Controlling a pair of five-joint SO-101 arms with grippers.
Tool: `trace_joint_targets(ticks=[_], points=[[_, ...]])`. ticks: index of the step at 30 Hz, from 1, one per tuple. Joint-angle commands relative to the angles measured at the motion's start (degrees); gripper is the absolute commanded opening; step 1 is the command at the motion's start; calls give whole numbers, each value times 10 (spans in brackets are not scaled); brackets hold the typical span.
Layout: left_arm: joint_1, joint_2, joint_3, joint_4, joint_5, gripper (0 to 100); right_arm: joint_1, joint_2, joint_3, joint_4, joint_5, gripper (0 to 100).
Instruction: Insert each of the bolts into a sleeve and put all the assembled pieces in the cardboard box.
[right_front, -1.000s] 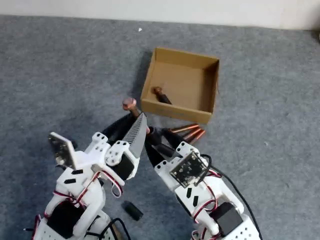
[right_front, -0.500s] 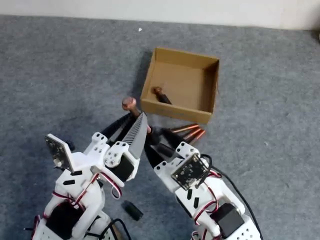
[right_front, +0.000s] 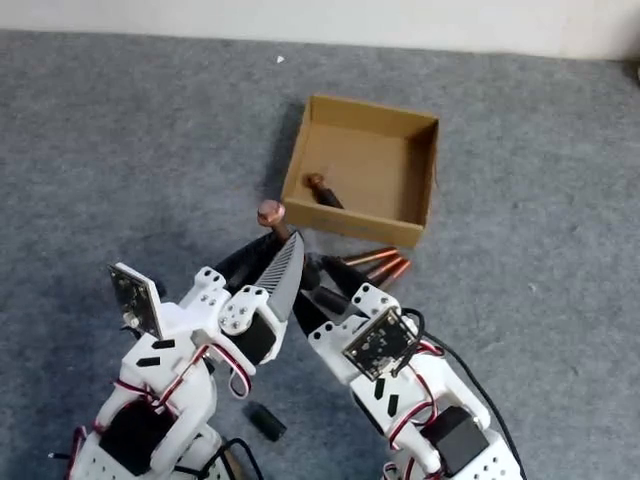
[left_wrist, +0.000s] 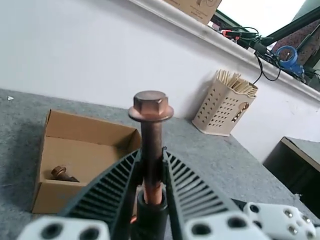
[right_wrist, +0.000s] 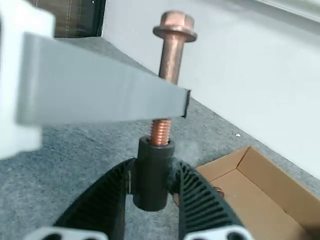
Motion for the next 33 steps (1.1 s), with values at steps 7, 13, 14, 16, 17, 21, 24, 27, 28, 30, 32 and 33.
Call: trace_joint_targets(ticks=[7,13,14,16,17,21,24,27,28,30,32,33], points=[[13,-6,44,-9,-102,5,23,-10,-33,-22,4,5],[51,-6,51,14,-134,41,27,-10,-3,-44,4,5],[61,-6,49,30,-133,75,28,-10,-1,-47,4,5],[76,-6,39,63,-131,145,28,-10,8,-48,4,5],[80,-6,33,80,-130,173,28,-10,12,-48,4,5],[80,-6,0,130,-130,192,28,-10,17,-48,4,5],[80,-6,-26,159,-130,192,30,-10,17,-48,4,5],[80,-6,-47,189,-131,192,50,-10,18,-48,3,5],[80,-6,-52,198,-131,192,56,-10,18,-48,3,5],[80,-6,-62,210,-131,192,64,-10,30,-48,3,5],[80,-6,-70,221,-132,194,65,-10,41,-49,3,5],[79,-6,-74,227,-132,195,65,-10,43,-49,3,5]])
